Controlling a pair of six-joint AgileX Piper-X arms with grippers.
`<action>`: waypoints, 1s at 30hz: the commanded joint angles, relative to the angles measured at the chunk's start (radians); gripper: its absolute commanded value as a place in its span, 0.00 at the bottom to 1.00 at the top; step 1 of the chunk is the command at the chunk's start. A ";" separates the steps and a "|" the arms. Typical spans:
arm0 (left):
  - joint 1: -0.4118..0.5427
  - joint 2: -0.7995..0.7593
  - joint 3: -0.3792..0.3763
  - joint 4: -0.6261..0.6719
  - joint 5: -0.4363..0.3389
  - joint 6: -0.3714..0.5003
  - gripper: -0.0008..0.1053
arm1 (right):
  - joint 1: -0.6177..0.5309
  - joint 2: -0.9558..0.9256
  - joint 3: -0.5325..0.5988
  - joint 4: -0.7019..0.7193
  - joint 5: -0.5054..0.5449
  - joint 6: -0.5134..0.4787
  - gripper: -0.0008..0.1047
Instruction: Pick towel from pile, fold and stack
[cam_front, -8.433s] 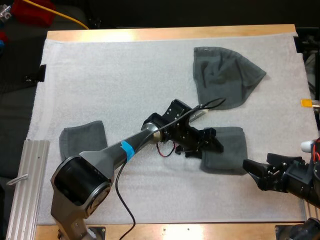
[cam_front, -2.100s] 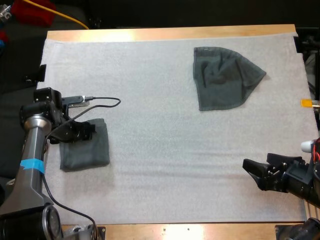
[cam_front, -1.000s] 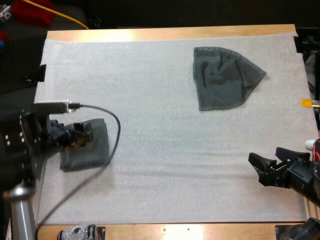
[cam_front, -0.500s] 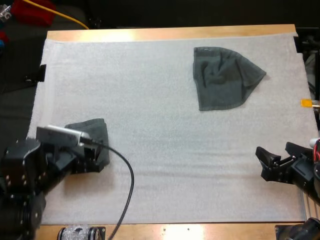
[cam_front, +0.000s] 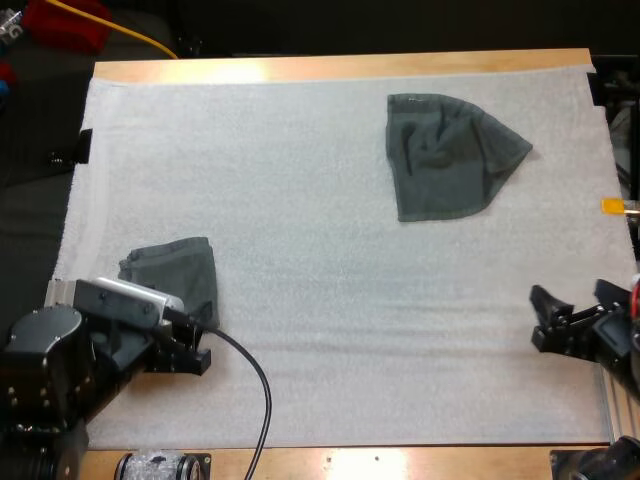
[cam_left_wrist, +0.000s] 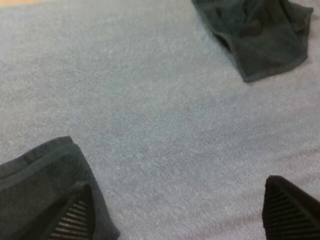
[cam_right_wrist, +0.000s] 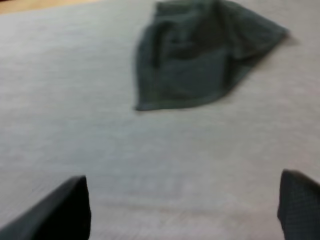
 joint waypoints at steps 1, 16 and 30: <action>-0.003 -0.015 -0.006 0.007 -0.003 0.000 0.64 | -0.036 -0.002 -0.001 0.014 0.001 -0.033 0.71; -0.019 -0.148 -0.006 0.069 -0.025 0.061 0.64 | -0.422 -0.005 -0.007 0.053 -0.160 -0.131 0.71; -0.085 -0.241 -0.006 0.108 -0.181 0.113 0.64 | -0.528 -0.214 -0.016 0.127 -0.108 -0.214 0.71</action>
